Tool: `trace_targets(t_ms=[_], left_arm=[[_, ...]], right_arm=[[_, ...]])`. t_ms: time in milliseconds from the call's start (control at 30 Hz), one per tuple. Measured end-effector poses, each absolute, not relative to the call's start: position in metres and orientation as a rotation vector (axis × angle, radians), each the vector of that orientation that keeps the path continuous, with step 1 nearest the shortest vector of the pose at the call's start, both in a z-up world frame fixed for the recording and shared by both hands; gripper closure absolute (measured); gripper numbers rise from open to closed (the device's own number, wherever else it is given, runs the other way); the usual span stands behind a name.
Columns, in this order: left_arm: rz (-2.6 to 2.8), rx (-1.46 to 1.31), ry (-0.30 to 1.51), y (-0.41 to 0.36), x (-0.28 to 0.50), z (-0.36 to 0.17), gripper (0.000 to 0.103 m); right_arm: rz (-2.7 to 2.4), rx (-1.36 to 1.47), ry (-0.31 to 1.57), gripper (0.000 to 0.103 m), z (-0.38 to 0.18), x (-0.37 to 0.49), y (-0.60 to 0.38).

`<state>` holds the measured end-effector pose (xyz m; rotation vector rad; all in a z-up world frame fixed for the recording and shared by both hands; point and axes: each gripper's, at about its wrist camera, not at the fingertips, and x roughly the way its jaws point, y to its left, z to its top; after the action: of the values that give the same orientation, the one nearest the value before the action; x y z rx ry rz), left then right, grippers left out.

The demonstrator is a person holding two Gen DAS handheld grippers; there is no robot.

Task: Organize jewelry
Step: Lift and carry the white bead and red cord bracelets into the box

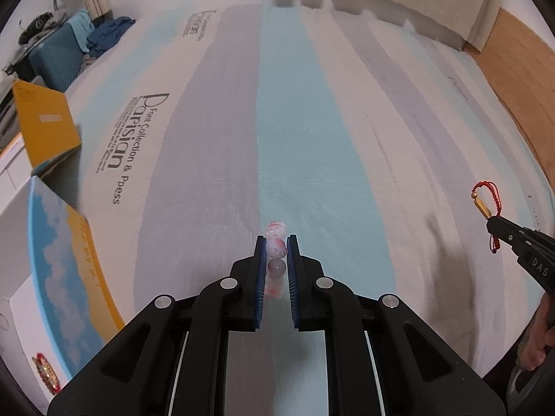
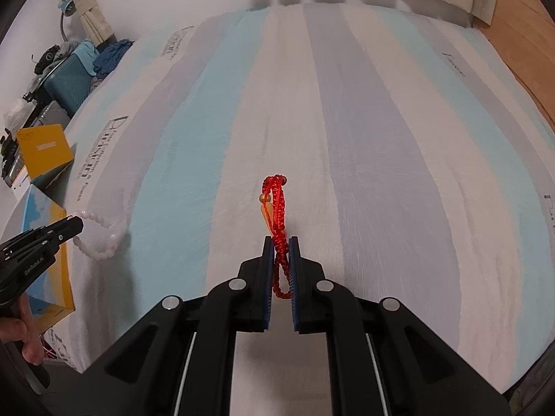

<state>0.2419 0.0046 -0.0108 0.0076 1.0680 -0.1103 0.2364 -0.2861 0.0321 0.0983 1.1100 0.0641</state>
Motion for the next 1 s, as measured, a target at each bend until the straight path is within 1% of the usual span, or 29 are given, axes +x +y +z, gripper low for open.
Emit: trace_targets(t_ms=[467, 1000], left_arm=[[-0.096, -0.006, 1.045, 0.015, 0.192, 0.02, 0.092], [-0.051, -0.024, 0.993, 0.062, 0.146, 0.063, 0.092]], right_arm=[[0.093, 0.081, 1.073, 0.095, 0.063, 0.192, -0.263], [0.173, 0.041, 1.034, 0.095, 0.088, 0.17, -0.198]])
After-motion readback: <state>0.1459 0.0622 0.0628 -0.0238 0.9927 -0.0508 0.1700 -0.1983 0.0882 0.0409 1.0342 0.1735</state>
